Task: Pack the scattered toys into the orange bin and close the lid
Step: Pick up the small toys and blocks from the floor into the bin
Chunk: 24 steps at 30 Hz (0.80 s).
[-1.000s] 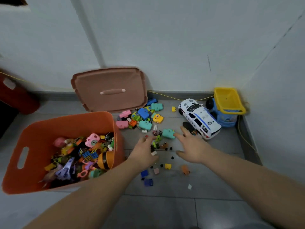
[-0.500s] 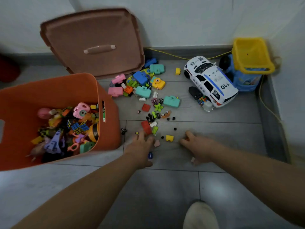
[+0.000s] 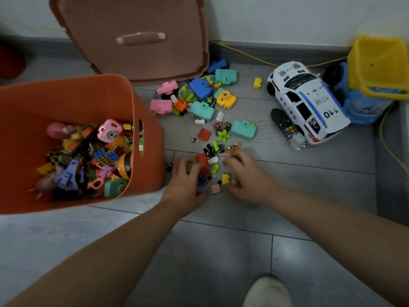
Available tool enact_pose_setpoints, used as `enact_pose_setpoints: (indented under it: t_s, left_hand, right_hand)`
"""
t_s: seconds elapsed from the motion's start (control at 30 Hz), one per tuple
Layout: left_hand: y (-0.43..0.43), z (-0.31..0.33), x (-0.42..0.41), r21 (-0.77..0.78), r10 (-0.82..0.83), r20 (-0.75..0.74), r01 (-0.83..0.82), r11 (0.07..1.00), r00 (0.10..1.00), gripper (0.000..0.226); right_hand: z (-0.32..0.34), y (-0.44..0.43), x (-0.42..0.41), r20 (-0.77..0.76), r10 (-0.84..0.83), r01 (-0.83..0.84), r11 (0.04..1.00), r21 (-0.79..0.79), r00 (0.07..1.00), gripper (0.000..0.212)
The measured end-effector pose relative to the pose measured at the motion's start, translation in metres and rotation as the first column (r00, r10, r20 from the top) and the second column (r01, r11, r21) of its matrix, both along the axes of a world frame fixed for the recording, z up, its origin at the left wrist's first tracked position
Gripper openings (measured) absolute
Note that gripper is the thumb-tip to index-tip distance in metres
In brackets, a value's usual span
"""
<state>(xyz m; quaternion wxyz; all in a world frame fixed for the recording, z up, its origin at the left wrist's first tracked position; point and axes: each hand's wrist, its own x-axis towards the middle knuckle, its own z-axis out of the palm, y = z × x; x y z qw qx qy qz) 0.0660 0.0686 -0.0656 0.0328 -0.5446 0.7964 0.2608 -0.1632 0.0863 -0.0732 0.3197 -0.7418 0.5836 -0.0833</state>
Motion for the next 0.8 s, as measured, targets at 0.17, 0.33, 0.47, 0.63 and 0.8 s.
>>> enact_pose_setpoints:
  t_s: [0.17,0.33,0.47,0.63,0.8]
  left_hand:
    - [0.000,-0.014,-0.005,-0.019,-0.062,0.135,0.065,0.998,0.989,0.112]
    - [-0.015,-0.026,-0.021,-0.067,-0.053,0.144,0.063,0.996,0.988,0.116]
    - [-0.035,-0.035,-0.020,-0.084,-0.075,0.144,0.087,0.993,0.987,0.111]
    - [-0.045,-0.044,-0.022,-0.065,-0.104,0.124,0.112,0.992,0.987,0.105]
    - [-0.047,-0.049,-0.021,-0.203,-0.100,0.051,0.109,0.973,0.994,0.093]
  right_hand:
    - [0.001,-0.013,-0.003,-0.273,0.079,-0.120,0.983,-0.138,0.959,0.096]
    - [-0.002,-0.045,-0.012,-0.472,0.175,-0.251,0.963,-0.102,0.864,0.120]
    - [-0.003,-0.078,-0.017,-0.494,0.206,-0.251,0.968,-0.027,0.845,0.121]
    - [-0.010,-0.088,-0.005,-0.473,0.232,-0.296,0.953,-0.065,0.850,0.110]
    - [-0.021,-0.074,0.006,-0.453,0.186,-0.299,0.934,-0.193,0.872,0.094]
